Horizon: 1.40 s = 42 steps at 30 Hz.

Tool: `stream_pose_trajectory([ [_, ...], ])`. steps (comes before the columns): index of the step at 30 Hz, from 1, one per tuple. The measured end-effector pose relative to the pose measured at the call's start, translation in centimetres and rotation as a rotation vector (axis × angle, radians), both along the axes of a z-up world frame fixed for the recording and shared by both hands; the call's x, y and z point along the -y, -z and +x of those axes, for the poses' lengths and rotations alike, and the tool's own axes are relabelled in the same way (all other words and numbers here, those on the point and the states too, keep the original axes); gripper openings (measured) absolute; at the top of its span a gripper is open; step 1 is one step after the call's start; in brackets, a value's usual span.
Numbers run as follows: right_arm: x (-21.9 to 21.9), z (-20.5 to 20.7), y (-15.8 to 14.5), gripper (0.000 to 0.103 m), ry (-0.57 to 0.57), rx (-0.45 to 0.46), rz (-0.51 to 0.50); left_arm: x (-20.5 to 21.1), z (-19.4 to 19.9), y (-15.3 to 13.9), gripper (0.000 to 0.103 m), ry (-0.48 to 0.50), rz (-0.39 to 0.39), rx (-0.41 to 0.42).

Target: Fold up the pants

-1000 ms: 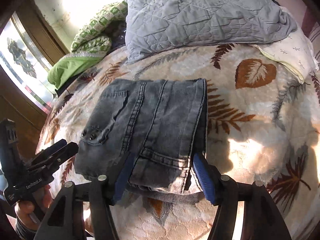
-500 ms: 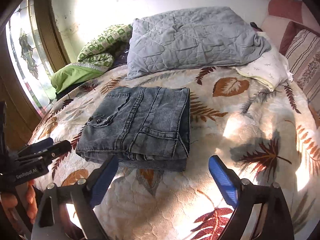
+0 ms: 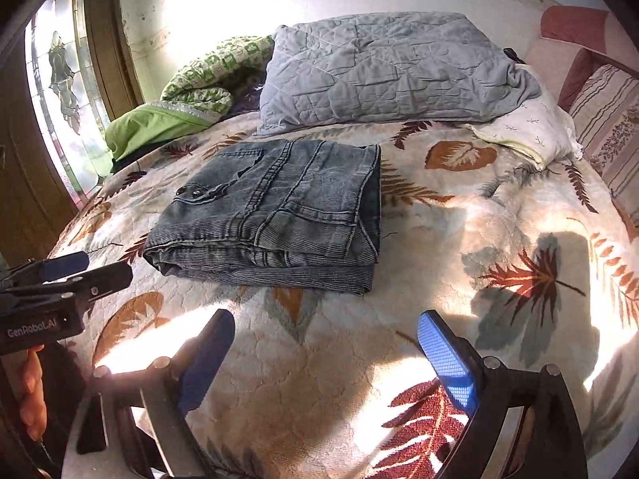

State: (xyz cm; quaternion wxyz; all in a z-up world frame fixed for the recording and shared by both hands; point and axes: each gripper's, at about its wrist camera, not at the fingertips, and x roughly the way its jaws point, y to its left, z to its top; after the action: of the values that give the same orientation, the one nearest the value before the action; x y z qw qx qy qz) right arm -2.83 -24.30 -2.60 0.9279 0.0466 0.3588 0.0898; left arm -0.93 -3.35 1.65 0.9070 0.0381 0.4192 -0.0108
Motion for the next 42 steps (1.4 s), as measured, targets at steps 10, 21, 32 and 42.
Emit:
stream_pose_trajectory([
  [10, 0.6, 0.5, 0.2, 0.095, 0.017, -0.019, 0.02, -0.3, -0.6, 0.8, 0.087, -0.017, -0.018, -0.007],
  [21, -0.3, 0.3, -1.0, 0.095, 0.023, 0.051, 0.006, -1.1, -2.1, -0.2, 0.087, -0.004, -0.073, 0.117],
  [32, -1.1, -0.7, -1.6, 0.095, 0.038, 0.1, -0.053, -1.7, -2.2, 0.1, 0.087, -0.016, -0.096, 0.122],
  [42, 0.0, -0.4, -1.9, 0.095, 0.067, 0.1, -0.02, -0.9, -1.4, 0.4, 0.087, -0.026, -0.055, 0.108],
])
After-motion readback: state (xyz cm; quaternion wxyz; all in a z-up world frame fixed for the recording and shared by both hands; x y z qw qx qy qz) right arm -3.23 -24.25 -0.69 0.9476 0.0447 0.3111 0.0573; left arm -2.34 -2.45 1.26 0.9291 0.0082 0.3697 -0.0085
